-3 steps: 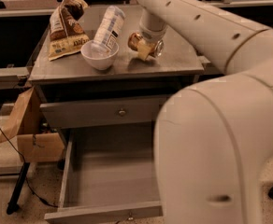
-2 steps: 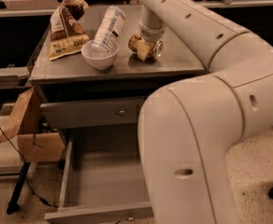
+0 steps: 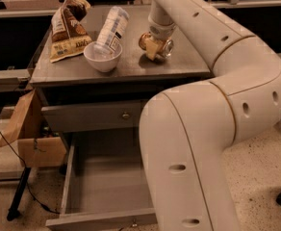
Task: Pick orange can from middle drawer and place on counter
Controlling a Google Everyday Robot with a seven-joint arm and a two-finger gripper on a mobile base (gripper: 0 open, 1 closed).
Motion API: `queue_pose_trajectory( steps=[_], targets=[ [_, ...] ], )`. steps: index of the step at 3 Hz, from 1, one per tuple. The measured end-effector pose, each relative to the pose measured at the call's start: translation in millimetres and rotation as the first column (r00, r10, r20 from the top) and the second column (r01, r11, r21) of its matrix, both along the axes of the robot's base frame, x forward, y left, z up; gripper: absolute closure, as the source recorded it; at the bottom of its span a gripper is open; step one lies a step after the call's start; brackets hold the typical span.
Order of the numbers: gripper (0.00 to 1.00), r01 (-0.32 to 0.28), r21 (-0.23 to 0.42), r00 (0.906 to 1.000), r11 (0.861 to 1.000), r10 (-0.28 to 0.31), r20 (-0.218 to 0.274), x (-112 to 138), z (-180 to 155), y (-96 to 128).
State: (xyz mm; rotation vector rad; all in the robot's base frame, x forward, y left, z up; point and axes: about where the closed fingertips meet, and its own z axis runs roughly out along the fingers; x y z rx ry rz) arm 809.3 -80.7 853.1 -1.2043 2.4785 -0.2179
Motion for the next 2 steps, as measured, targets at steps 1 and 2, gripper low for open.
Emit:
queue_pose_trajectory(
  steps=[1,2],
  targets=[
    [0.00,0.030,0.010,0.9996,1.000,-0.030,-0.002,-3.8,2.2,-18.1],
    [0.00,0.030,0.010,0.9996,1.000,-0.030,-0.002,-3.8,2.2,-18.1]
  ],
)
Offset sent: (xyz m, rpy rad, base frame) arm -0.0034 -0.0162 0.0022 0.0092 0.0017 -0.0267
